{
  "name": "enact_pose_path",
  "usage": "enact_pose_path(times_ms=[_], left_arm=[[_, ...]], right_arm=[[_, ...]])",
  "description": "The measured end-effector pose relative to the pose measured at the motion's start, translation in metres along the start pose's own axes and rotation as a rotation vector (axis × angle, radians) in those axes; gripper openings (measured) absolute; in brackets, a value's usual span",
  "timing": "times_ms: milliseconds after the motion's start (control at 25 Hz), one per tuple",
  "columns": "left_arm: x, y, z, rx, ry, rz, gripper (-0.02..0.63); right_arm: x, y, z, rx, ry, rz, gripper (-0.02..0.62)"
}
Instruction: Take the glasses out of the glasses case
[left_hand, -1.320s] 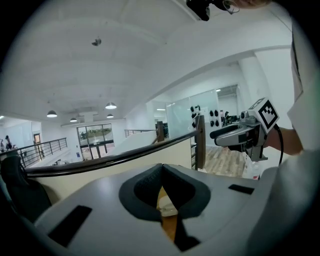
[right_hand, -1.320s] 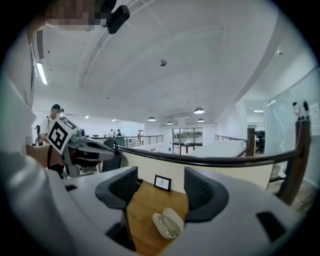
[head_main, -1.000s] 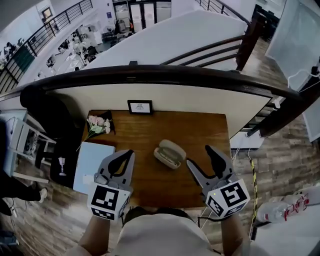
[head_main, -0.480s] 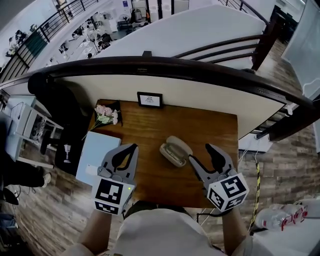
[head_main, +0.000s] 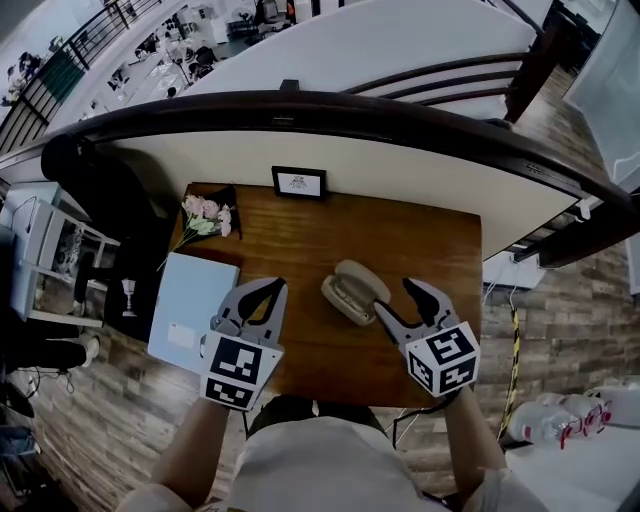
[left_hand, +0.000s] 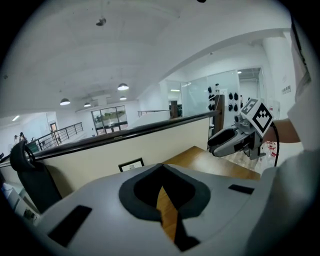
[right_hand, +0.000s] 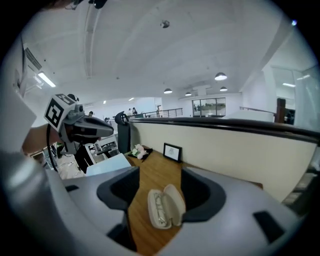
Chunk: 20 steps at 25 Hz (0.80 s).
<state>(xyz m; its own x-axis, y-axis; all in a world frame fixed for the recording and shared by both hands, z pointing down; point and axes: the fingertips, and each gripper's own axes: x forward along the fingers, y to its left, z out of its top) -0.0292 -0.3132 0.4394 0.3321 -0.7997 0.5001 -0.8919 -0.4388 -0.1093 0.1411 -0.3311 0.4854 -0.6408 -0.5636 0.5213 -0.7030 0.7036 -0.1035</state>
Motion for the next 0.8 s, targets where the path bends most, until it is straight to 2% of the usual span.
enact_pose_path(times_ms=[320,560,800], left_arm=[[0.069,-0.015,-0.054,-0.042,0.118,-0.129,0.002],[0.123,-0.026,-0.110,-0.062,0.220,-0.208,0.003],[0.162,-0.035,-0.156,-0.117,0.309,-0.258,0.002]], right_arm=[[0.080,-0.011,-0.076,0.062,0.196,0.062,0.239],[0.129,-0.015,-0.127,0.021,0.333,0.078,0.236],[0.161,-0.001,-0.157,-0.007,0.412,0.133,0.236]])
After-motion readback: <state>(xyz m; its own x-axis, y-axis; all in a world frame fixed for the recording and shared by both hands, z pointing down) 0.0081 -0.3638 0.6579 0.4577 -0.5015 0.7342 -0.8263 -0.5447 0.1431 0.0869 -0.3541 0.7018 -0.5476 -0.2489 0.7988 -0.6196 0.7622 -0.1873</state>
